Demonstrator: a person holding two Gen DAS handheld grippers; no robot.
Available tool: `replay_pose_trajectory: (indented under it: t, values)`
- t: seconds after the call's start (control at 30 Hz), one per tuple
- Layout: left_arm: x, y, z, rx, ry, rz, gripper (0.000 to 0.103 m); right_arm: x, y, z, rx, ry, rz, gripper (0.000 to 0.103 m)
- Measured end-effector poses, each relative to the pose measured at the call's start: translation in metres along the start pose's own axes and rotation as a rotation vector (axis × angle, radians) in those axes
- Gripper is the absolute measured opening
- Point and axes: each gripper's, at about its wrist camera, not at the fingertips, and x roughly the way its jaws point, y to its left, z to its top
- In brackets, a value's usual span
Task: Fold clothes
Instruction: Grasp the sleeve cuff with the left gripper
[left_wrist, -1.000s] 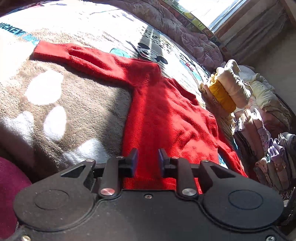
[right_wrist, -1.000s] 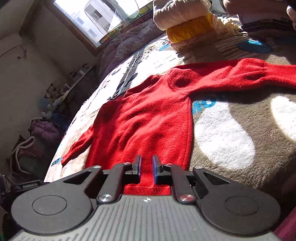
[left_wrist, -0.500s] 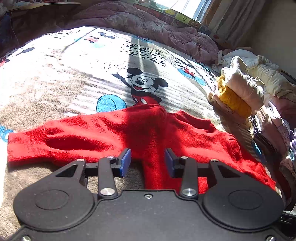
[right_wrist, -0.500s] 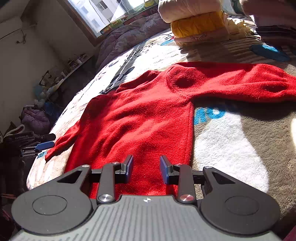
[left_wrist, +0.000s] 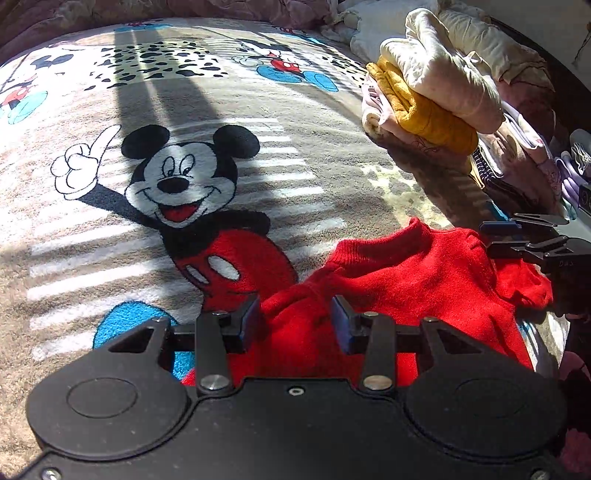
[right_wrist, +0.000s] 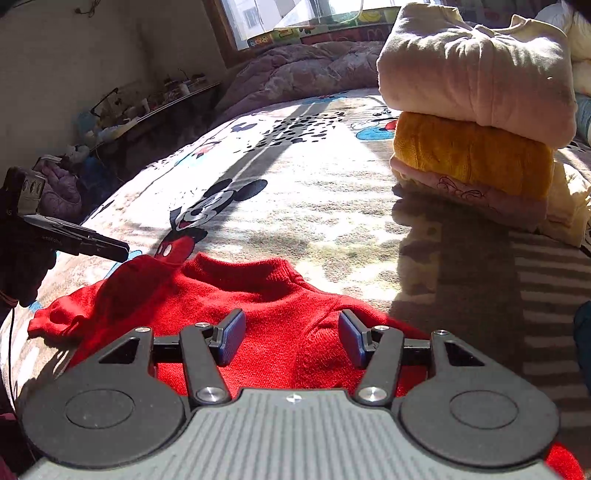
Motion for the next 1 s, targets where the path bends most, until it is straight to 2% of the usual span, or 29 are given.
replay_pose_trajectory:
  t: [0.07,0.17,0.2,0.23,0.27,0.33,0.4,0.43,0.47,0.5,0.57,0.6,0.63,0.7,0.77,0.87,0.93,0.97,1.0]
  values:
    - [0.010,0.004,0.002,-0.002,0.017,-0.019,0.040,0.022,-0.003,0.017,-0.029,0.041,0.021,0.063]
    - [0.020,0.014,0.003,-0.045,0.027,-0.044,0.040,0.058,-0.017,0.031,0.026,0.105,0.086,0.067]
    - [0.023,0.016,0.003,-0.057,0.031,-0.049,0.039,0.068,-0.022,0.032,0.056,0.130,0.111,0.062]
    - [0.025,0.016,0.002,-0.054,0.038,-0.045,0.024,0.078,-0.026,0.030,0.090,0.155,0.145,0.051]
    - [0.026,0.015,0.002,-0.042,0.042,-0.040,0.013,0.084,-0.028,0.027,0.108,0.172,0.178,0.021]
    - [0.014,0.012,0.005,-0.042,-0.038,-0.030,0.012,0.083,-0.026,0.024,0.101,0.145,0.177,0.017]
    - [0.011,0.025,0.008,-0.148,-0.109,-0.032,0.014,0.064,-0.033,0.029,0.149,0.019,0.161,0.016]
    - [0.019,0.030,0.010,-0.177,-0.088,0.006,0.021,0.060,-0.039,0.029,0.197,-0.022,0.152,0.016]
    - [0.027,0.031,0.009,-0.182,-0.060,0.041,0.032,0.066,-0.043,0.030,0.215,0.000,0.127,0.017]
    - [0.035,0.032,0.009,-0.183,-0.032,0.072,0.034,0.079,-0.043,0.030,0.208,0.070,0.088,0.020]
    - [0.023,0.034,0.007,-0.226,-0.069,0.083,0.041,0.081,-0.035,0.032,0.172,0.087,0.030,0.022]
    - [0.011,0.037,0.004,-0.248,-0.106,0.095,0.041,0.081,-0.031,0.032,0.154,0.091,0.002,0.029]
    - [-0.003,0.040,-0.001,-0.268,-0.147,0.109,0.042,0.071,-0.026,0.035,0.141,0.057,-0.026,0.034]
    - [-0.033,0.050,-0.021,-0.338,-0.212,0.127,0.042,0.046,-0.015,0.034,0.105,-0.020,-0.035,0.048]
    - [-0.065,0.059,-0.048,-0.416,-0.271,0.166,0.042,0.024,-0.004,0.029,0.080,-0.074,-0.031,0.050]
    - [-0.118,0.067,-0.110,-0.568,-0.355,0.275,0.048,0.008,0.019,0.013,0.066,-0.099,0.015,0.050]
    - [-0.146,0.065,-0.150,-0.618,-0.388,0.430,0.049,0.010,0.047,0.002,0.000,-0.096,0.053,0.049]
    - [-0.155,0.063,-0.165,-0.636,-0.393,0.486,0.049,0.014,0.057,0.001,-0.019,-0.091,0.072,0.044]
    - [-0.162,0.064,-0.180,-0.671,-0.404,0.501,0.049,0.023,0.071,0.001,-0.043,-0.075,0.094,0.037]
